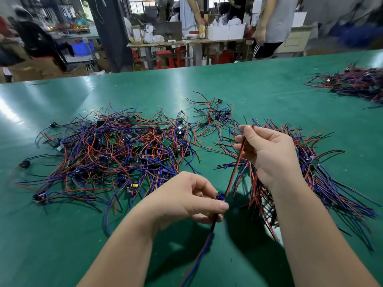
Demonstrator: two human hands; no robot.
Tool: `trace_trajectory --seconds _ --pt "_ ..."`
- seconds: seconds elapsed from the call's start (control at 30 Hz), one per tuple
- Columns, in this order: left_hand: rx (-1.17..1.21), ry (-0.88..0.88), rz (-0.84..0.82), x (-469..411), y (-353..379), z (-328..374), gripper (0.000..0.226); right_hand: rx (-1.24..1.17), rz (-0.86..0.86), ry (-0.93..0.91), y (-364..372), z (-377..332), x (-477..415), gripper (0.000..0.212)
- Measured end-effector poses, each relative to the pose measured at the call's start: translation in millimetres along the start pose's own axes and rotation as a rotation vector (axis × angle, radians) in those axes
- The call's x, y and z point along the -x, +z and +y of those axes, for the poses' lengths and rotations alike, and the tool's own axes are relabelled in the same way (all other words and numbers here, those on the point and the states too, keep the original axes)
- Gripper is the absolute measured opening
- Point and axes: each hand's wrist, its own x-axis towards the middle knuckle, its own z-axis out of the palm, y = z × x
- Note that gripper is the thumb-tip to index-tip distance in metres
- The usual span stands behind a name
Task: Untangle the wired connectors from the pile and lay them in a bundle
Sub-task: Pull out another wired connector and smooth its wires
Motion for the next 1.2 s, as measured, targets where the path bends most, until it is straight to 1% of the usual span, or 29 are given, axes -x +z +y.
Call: trace_trajectory --seconds 0.07,0.13,0.23,0.3,0.4,0.47,0.57,0.63,0.67,0.73,0.77,0.83,0.87,0.9,0.93,0.97,1.03,1.1,1.2 --pt "-0.067 -0.007 0.015 -1 1 -2 0.021 0.016 0.014 0.033 -2 -2 0 0.015" --pt "-0.087 -0.016 0.021 -2 1 -3 0.022 0.063 0.045 0.016 -5 -3 -1 0.019" --pt "-0.067 -0.017 0.004 -1 -1 -1 0.021 0.161 0.074 -0.044 -6 -3 0 0.021" --pt "-0.065 -0.012 -0.022 1 -3 0 0.02 0.244 0.1 -0.115 -5 -1 -1 0.022" --pt "-0.089 -0.025 -0.065 4 -9 1 0.021 0.358 0.149 -0.188 -2 1 -1 0.028" --pt "-0.087 -0.034 -0.064 5 -13 1 0.021 0.327 0.176 -0.187 0 1 -1 0.035" --pt "0.025 -0.022 0.017 4 -16 2 0.021 0.142 0.147 -0.125 4 1 -1 0.042" --pt "0.096 0.019 0.158 -2 -15 2 0.022 0.118 0.084 -0.025 7 5 -3 0.047" --pt "0.13 0.036 0.24 -6 -14 1 0.024 0.186 0.04 0.011 8 8 -3 0.047" --pt "0.199 0.053 0.366 -12 -13 -2 0.022 0.426 -0.11 0.029 11 13 3 0.046" --pt "0.232 0.057 0.401 -14 -12 -3 0.02 0.531 -0.238 0.01 13 15 8 0.039" --pt "0.271 0.061 0.429 -16 -11 -5 0.015 0.685 -0.54 -0.078 17 17 18 0.017" --pt "0.279 0.07 0.428 -16 -10 -5 0.014 0.764 -0.642 -0.134 19 18 22 0.011" --pt "0.285 0.088 0.419 -16 -9 -4 0.019 0.836 -0.68 -0.199 19 20 24 0.016" --pt "0.296 0.108 0.405 -16 -7 -3 0.025 0.886 -0.659 -0.266 20 21 24 0.022" --pt "0.312 0.124 0.383 -15 -6 -1 0.03 0.91 -0.592 -0.32 20 21 23 0.024" --pt "0.338 0.144 0.319 -13 -4 4 0.032 0.88 -0.467 -0.382 20 18 21 0.024" --pt "0.333 0.172 0.277 -11 -2 9 0.035 0.797 -0.398 -0.418 18 14 19 0.027" --pt "0.338 0.23 0.336 -8 1 15 0.043 0.691 -0.238 -0.56 12 5 16 0.03"
